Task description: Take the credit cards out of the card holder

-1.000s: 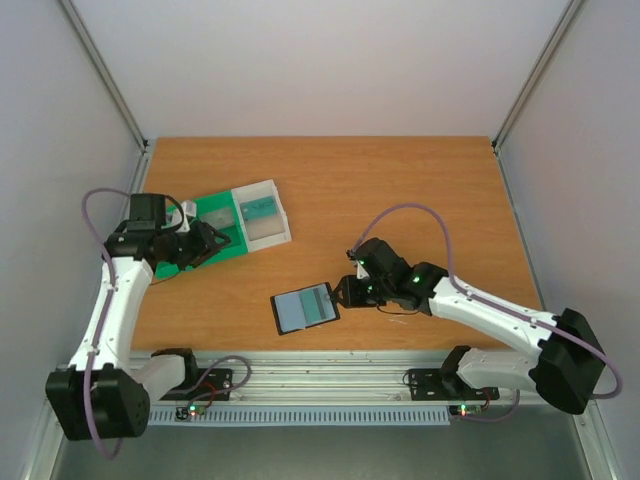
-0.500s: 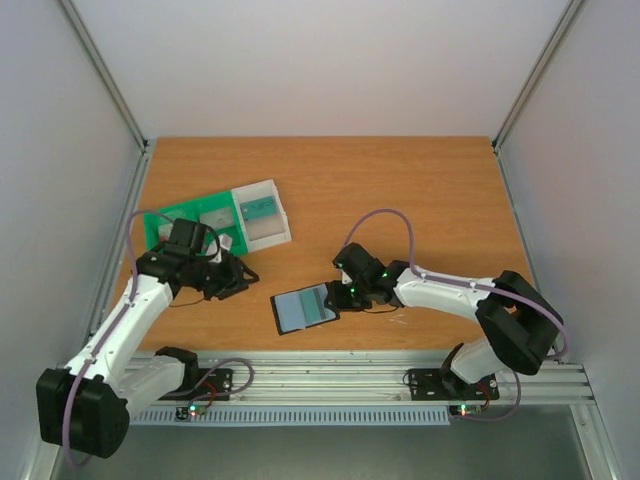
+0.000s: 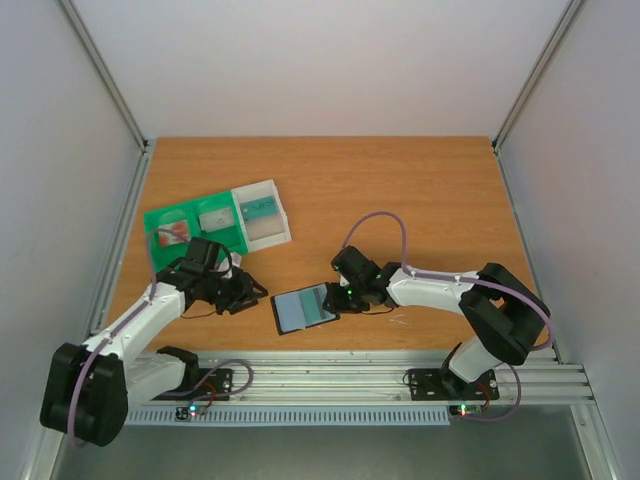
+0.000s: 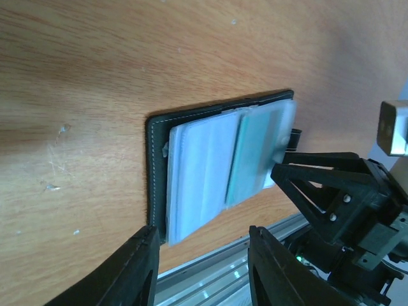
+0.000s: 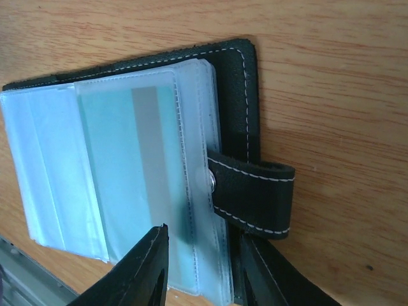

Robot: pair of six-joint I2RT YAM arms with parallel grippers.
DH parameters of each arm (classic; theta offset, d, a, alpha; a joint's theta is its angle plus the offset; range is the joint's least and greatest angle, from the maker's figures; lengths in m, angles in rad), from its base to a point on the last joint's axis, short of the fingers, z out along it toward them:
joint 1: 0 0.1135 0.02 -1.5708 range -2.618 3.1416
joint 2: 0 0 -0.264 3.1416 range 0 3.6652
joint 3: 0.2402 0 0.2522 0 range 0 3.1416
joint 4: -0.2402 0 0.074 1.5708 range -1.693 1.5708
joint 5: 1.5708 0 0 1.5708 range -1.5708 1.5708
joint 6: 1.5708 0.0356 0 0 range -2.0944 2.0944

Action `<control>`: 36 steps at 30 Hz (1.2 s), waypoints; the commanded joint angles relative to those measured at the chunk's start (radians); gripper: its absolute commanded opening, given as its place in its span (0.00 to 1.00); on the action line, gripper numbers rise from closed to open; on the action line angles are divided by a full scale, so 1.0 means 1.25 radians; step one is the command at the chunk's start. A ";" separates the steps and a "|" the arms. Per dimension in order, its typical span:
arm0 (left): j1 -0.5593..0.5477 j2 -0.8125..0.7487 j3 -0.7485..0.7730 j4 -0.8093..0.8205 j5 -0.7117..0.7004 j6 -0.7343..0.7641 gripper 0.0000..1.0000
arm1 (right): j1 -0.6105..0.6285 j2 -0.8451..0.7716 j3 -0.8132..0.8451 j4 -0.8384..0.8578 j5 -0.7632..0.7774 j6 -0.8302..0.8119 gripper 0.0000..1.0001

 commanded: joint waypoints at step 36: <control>-0.050 0.282 -0.122 0.401 0.033 -0.071 0.21 | 0.005 -0.036 0.012 0.063 -0.130 -0.017 0.28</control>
